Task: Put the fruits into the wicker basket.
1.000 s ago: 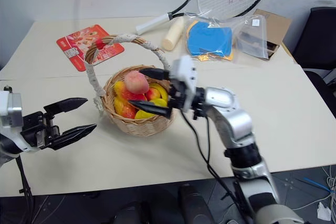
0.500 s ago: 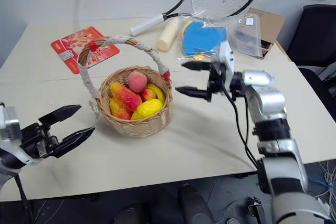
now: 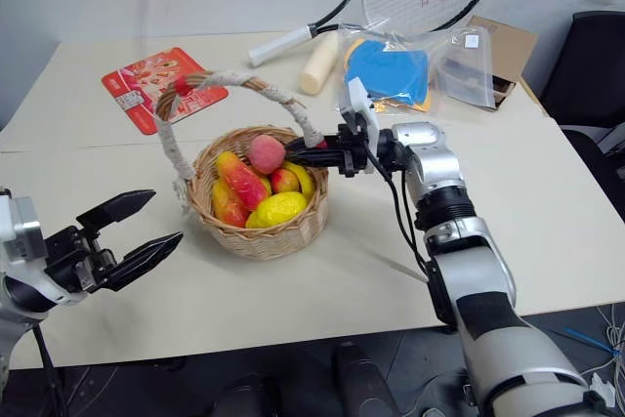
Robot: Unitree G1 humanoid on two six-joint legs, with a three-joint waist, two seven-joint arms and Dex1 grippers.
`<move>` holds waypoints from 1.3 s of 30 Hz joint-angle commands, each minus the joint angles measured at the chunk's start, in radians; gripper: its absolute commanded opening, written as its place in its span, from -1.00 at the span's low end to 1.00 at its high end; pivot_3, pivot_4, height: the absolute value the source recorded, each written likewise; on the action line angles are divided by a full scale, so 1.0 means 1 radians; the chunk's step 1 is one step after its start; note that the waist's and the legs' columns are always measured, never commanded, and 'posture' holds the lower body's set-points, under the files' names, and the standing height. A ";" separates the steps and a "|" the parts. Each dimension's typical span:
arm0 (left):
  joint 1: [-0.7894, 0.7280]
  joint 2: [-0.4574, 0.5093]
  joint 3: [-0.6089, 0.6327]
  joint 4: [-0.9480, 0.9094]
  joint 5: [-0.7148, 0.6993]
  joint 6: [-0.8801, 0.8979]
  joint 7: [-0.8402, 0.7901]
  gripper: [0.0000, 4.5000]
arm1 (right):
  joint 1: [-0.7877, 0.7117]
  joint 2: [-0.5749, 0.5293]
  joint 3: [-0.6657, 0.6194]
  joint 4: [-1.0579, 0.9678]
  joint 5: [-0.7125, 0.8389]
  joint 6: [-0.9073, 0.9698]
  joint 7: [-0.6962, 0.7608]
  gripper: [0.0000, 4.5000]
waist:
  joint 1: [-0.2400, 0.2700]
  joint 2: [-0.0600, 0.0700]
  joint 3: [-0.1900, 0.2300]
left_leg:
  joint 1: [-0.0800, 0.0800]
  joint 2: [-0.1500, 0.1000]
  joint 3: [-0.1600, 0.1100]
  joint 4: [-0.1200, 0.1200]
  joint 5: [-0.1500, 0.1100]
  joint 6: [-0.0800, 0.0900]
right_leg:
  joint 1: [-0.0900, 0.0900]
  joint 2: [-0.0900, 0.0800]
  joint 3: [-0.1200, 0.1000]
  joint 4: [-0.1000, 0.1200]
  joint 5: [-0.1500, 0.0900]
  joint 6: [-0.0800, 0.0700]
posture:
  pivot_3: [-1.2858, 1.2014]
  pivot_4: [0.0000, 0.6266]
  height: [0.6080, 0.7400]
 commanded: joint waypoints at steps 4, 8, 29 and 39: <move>-0.095 0.040 -0.078 0.028 -0.033 -0.002 -0.056 1.00 | 0.222 -0.210 -0.181 -0.491 0.144 0.239 -0.134 -0.92 | 0.012 0.000 0.000 | -0.001 -0.001 0.000 0.001 -0.001 0.001 | 0.000 -0.001 0.000 -0.001 0.001 0.001 | 0.03 -0.52 1.00; -0.218 0.045 -0.177 0.110 -0.008 -0.009 -0.105 1.00 | 0.399 -0.292 -0.381 -0.732 0.243 0.382 -0.345 -0.92 | 0.020 0.001 0.000 | -0.001 -0.004 0.000 0.001 0.000 0.000 | 0.000 0.001 0.001 -0.001 0.001 0.001 | 0.03 -0.52 1.00; -0.620 -0.025 -0.488 0.360 0.134 -0.069 -0.264 1.00 | 0.800 -0.306 -0.666 -0.608 0.118 -0.004 -0.676 -0.35 | 0.026 0.002 0.001 | 0.002 -0.007 0.002 0.000 0.001 0.001 | 0.002 0.003 0.008 -0.004 0.004 0.007 | 0.03 -0.52 1.00; -0.423 0.084 -0.384 0.394 0.243 -0.130 -0.278 1.00 | 1.099 -0.412 -0.783 -0.731 0.101 -0.049 -0.612 0.99 | 0.031 0.002 0.000 | 0.002 -0.007 0.002 -0.001 0.000 0.001 | 0.003 0.002 0.007 -0.006 0.004 0.007 | 0.03 -0.52 1.00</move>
